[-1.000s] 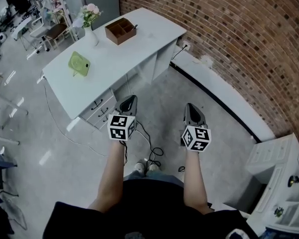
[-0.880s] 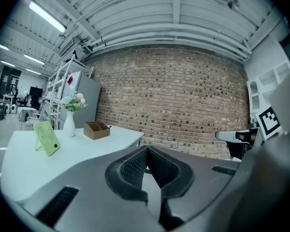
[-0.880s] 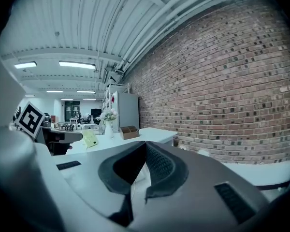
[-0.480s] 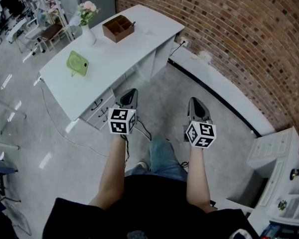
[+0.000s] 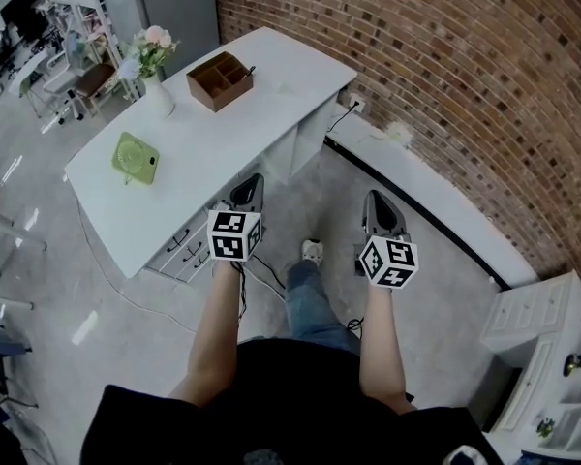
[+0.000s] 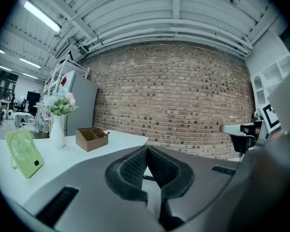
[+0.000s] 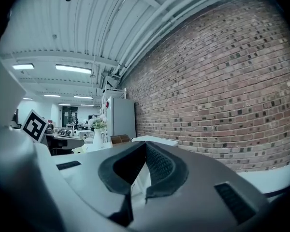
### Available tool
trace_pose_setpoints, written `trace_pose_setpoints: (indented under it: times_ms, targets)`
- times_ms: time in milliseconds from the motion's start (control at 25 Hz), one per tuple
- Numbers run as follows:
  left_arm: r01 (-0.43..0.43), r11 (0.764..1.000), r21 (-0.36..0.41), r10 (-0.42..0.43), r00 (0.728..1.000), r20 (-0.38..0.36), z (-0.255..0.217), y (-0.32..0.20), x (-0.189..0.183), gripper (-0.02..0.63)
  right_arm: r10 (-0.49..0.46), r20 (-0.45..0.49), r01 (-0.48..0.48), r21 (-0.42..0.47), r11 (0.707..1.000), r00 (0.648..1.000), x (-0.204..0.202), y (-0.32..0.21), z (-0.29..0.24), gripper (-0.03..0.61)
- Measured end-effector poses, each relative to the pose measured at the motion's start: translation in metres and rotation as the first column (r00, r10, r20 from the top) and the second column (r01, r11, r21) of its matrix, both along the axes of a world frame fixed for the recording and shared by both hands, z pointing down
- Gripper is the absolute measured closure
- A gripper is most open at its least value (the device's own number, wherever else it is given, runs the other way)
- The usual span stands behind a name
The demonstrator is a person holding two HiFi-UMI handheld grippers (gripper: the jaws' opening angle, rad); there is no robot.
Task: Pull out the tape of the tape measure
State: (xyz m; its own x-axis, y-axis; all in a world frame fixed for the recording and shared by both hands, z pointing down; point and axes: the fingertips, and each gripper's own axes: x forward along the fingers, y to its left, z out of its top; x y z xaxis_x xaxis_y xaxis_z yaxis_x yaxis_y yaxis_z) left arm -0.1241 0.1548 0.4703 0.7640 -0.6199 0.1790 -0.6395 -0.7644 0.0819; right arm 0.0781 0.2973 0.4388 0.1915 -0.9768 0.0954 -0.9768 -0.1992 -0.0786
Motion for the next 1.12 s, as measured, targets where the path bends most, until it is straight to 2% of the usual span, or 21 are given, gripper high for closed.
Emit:
trace_pose_setpoints:
  times_ms: [200,400,520,760,1120]
  targets:
    - [0.063,0.998,-0.01,-0.062,0.998,0.018,0.018,-0.087,0.053,0.592,-0.03,-0.013,0.029,-0.005,1.0,0.999,0.064,-0.095,0.013,0.577]
    - [0.123,0.992,0.003,-0.123,0.992,0.035,0.021,-0.188,0.116,0.592,-0.128,0.009,0.128,-0.025,0.991,0.992,0.132,-0.222,0.016,0.577]
    - [0.163,0.987,0.002,-0.162,0.985,0.053,0.017,-0.24,0.143,0.592,-0.191,0.038,0.193,-0.032,0.981,0.981,0.161,-0.296,0.013,0.577]
    - [0.241,0.97,-0.019,-0.239,0.968,0.08,0.019,-0.307,0.16,0.592,-0.307,0.053,0.31,-0.052,0.949,0.95,0.176,-0.4,0.014,0.577]
    - [0.265,0.962,-0.062,-0.257,0.96,0.115,0.036,-0.357,0.177,0.592,-0.376,0.082,0.383,-0.091,0.919,0.923,0.177,-0.469,0.028,0.577]
